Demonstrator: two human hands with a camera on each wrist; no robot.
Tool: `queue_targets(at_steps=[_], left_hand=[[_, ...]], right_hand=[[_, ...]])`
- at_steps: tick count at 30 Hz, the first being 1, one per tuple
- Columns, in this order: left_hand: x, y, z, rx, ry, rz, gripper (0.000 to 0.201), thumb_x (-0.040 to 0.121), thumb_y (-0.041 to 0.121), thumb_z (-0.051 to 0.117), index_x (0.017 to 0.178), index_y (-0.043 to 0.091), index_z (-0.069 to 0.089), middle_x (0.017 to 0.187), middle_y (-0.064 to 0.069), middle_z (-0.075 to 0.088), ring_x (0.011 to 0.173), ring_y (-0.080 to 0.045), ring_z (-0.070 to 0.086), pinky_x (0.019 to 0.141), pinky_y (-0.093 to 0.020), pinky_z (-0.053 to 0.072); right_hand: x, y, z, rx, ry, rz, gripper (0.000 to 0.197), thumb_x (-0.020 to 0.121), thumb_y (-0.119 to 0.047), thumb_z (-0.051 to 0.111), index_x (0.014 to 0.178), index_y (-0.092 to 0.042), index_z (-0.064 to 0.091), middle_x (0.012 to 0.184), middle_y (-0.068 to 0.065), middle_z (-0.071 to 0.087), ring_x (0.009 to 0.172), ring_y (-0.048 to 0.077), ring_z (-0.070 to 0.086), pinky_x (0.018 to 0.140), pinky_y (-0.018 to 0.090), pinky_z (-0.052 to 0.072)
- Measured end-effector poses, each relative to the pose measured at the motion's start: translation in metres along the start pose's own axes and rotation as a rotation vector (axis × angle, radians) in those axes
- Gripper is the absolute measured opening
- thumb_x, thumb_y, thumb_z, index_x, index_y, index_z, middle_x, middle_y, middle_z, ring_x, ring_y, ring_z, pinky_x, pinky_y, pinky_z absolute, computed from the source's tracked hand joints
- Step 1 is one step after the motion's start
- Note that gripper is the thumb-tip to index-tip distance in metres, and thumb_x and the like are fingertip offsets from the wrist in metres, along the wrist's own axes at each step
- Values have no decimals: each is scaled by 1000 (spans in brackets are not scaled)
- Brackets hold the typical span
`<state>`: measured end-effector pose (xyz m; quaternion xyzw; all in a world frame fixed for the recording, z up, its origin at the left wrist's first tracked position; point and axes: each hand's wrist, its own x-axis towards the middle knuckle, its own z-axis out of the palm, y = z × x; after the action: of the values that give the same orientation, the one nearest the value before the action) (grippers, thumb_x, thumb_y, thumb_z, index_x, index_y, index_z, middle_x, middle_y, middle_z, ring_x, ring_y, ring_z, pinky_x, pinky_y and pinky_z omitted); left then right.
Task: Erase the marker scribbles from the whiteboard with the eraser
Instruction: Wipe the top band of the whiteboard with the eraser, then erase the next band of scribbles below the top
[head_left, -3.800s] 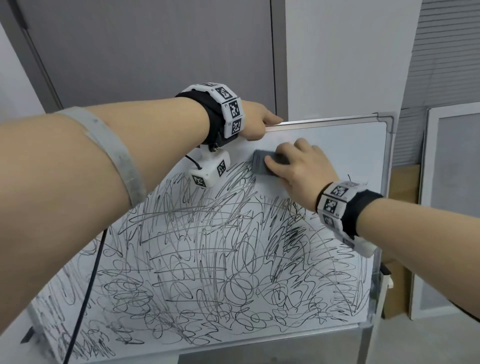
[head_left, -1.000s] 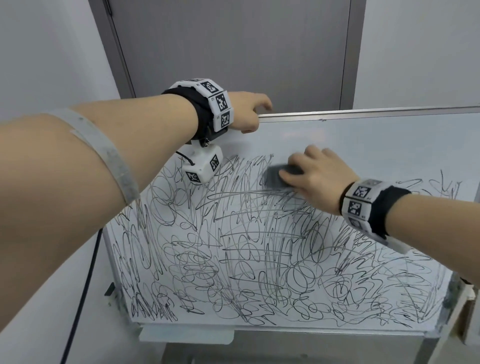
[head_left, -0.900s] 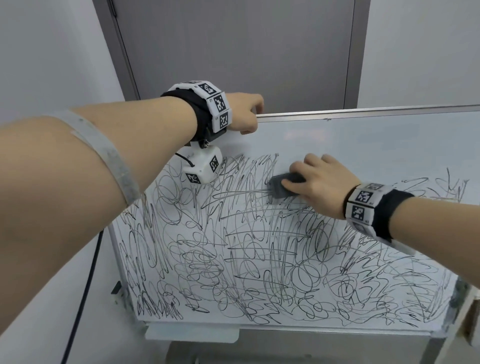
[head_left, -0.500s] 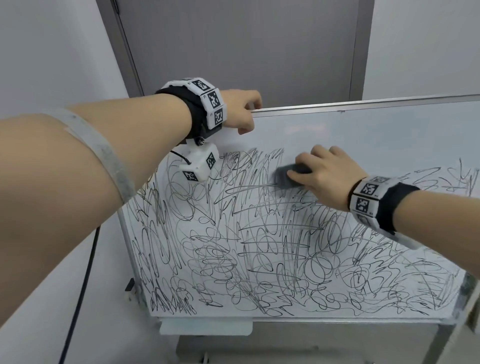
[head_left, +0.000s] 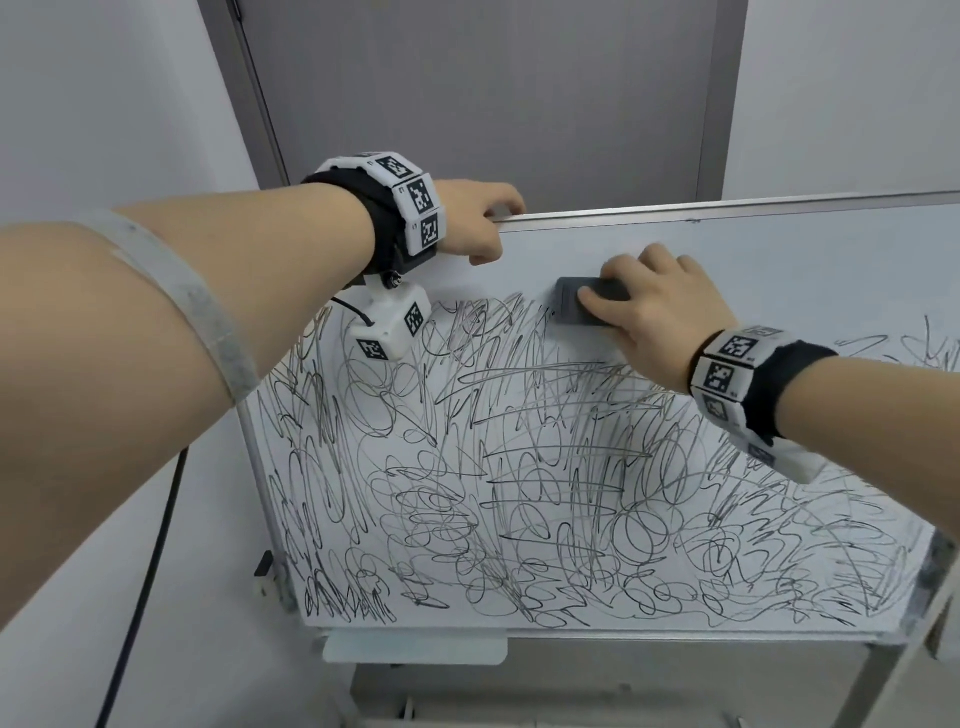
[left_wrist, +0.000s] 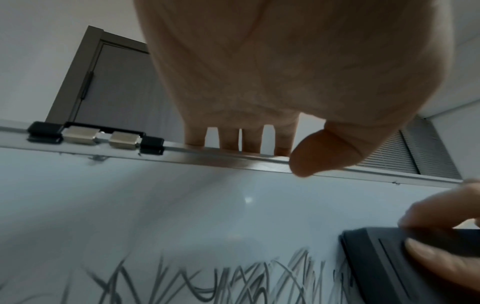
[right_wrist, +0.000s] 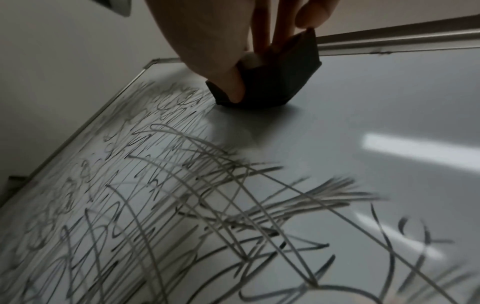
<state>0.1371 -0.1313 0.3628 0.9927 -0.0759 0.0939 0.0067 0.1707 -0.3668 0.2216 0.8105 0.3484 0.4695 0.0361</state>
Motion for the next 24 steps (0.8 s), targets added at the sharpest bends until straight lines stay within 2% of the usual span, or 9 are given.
queue_targets(at_steps=[5,8,11,14,16,18,20,22,24], left_hand=[[-7,0,1,19,20,-63,55,71,9,62,123,17,45,109,-7,61,92,-30,58,69,-33,46],[-10,1,-4,58,-14,-89,65,70,8,63,130,26,43,116,-6,60,95,-30,58,75,-34,49],[-11,-1,-7,81,-45,-126,71,73,8,62,136,33,40,116,-5,58,95,-29,56,71,-30,45],[-12,-3,-5,72,-52,-125,75,69,8,62,135,37,40,124,-6,59,105,-31,58,83,-39,52],[-12,-5,-4,72,-46,-122,74,68,8,61,134,36,41,127,-4,60,104,-30,59,83,-38,52],[-11,-9,-3,77,-19,-134,70,71,7,61,135,28,42,126,-2,59,101,-29,58,79,-35,50],[-10,-15,-3,80,10,-142,65,71,8,63,132,20,44,122,-4,59,102,-30,59,83,-40,52],[-9,-19,-4,84,6,-125,63,70,9,64,130,20,50,119,-2,60,101,-28,58,85,-40,53],[-10,-24,-7,75,-16,-112,66,70,8,64,133,25,52,117,3,60,102,-26,56,88,-38,52]], right_hand=[[-18,-17,16,-32,-111,-245,43,71,-7,72,112,-17,69,104,10,58,85,31,47,63,38,39],[0,-2,13,-31,-50,-164,47,71,-9,74,116,-17,68,106,12,57,86,32,46,64,38,38],[18,5,9,-8,12,-87,51,69,-10,76,118,-16,67,106,13,57,87,33,46,66,40,40],[4,-13,19,-34,-72,-243,40,73,-10,65,113,-17,67,102,10,55,86,30,45,65,38,38],[-11,-25,25,-57,-136,-342,40,72,-12,62,111,-17,68,100,8,55,85,30,45,63,38,37],[-6,-22,24,-60,-139,-322,42,70,-11,67,112,-18,68,100,8,55,85,29,44,64,38,37],[10,-14,18,-36,-86,-208,45,70,-10,70,115,-17,65,103,10,54,87,30,44,65,38,39],[23,-9,13,-20,-14,-118,49,70,-11,72,119,-16,64,107,13,54,88,33,45,67,41,41],[21,-14,15,-8,-10,-132,48,70,-10,72,118,-14,64,106,13,54,88,33,44,66,41,41]])
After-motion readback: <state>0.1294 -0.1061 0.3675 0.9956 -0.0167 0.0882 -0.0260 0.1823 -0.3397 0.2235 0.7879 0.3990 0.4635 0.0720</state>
